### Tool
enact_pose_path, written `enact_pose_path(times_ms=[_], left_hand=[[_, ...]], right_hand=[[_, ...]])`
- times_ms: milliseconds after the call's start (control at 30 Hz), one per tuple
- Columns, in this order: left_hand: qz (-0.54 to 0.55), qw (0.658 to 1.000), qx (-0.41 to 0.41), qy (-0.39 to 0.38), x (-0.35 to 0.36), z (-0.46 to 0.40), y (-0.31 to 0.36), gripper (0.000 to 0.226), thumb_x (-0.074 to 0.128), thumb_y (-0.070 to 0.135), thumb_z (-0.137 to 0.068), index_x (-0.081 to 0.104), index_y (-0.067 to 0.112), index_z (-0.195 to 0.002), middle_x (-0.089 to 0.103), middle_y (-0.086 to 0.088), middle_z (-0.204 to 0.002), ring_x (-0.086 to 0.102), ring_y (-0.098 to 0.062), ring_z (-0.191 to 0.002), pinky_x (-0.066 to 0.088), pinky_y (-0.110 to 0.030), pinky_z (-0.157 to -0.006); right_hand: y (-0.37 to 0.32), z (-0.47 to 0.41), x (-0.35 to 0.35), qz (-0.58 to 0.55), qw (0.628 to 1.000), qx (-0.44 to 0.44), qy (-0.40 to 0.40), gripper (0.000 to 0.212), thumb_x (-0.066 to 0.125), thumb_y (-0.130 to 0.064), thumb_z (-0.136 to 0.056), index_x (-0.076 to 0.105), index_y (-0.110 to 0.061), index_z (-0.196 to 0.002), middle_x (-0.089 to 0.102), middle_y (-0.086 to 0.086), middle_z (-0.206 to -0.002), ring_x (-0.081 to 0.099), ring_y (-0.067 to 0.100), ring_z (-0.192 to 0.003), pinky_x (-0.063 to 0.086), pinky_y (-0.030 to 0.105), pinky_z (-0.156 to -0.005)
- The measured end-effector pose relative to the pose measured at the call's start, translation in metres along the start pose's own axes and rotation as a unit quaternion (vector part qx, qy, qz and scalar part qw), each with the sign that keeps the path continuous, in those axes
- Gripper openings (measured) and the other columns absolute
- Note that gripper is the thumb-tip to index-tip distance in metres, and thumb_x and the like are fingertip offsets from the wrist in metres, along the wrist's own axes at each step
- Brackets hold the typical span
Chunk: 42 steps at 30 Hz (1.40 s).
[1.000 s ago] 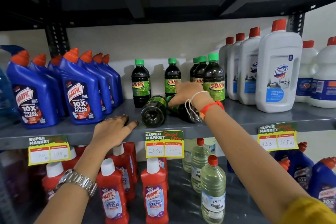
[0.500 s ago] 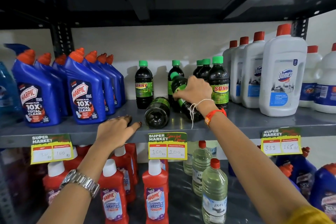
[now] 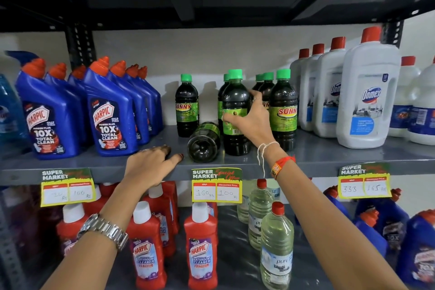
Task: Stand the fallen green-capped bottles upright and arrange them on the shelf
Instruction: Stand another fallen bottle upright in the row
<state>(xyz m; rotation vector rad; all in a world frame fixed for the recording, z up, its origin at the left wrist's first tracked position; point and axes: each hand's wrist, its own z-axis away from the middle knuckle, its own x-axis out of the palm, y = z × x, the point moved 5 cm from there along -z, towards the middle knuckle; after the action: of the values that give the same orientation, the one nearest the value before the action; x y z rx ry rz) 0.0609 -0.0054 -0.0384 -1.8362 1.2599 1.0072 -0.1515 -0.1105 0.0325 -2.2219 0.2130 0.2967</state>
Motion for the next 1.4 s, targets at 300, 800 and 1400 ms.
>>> enact_pose_path(times_ms=[300, 800, 1400], left_hand=[[-0.009, 1.0, 0.016, -0.004, 0.001, -0.001, 0.0, 0.106, -0.016, 0.06, -0.051, 0.048, 0.028, -0.129, 0.051, -0.004, -0.138, 0.052, -0.027, -0.117, 0.032, -0.032, -0.065], [-0.049, 0.998, 0.023, -0.021, 0.003, 0.001, -0.001, 0.069, 0.005, 0.049, -0.079, 0.045, 0.027, -0.13, 0.051, -0.004, -0.138, 0.054, -0.026, -0.115, 0.033, -0.032, -0.063], [-0.033, 0.998, 0.011, -0.057, -0.003, 0.005, 0.005, 0.05, 0.021, 0.043, -0.093, 0.035, 0.03, -0.139, 0.043, -0.006, -0.145, 0.047, -0.027, -0.125, 0.038, -0.034, -0.077]], right_hand=[[0.0, 0.006, 0.002, 0.148, 0.989, -0.025, -0.015, 0.124, 0.082, -0.045, -0.061, 0.007, 0.004, -0.146, 0.021, 0.028, -0.149, 0.017, 0.037, -0.142, 0.022, 0.04, -0.116], [0.021, 0.0, -0.006, 0.026, 0.998, 0.038, -0.04, 0.108, 0.088, -0.032, -0.055, 0.027, 0.003, -0.137, 0.054, 0.006, -0.118, 0.051, 0.02, -0.116, 0.04, 0.027, -0.102], [-0.008, 0.026, -0.021, 0.109, 0.991, -0.055, 0.049, 0.08, 0.079, -0.023, -0.069, 0.033, -0.003, -0.131, 0.051, 0.012, -0.128, 0.05, 0.026, -0.119, 0.041, 0.029, -0.095]])
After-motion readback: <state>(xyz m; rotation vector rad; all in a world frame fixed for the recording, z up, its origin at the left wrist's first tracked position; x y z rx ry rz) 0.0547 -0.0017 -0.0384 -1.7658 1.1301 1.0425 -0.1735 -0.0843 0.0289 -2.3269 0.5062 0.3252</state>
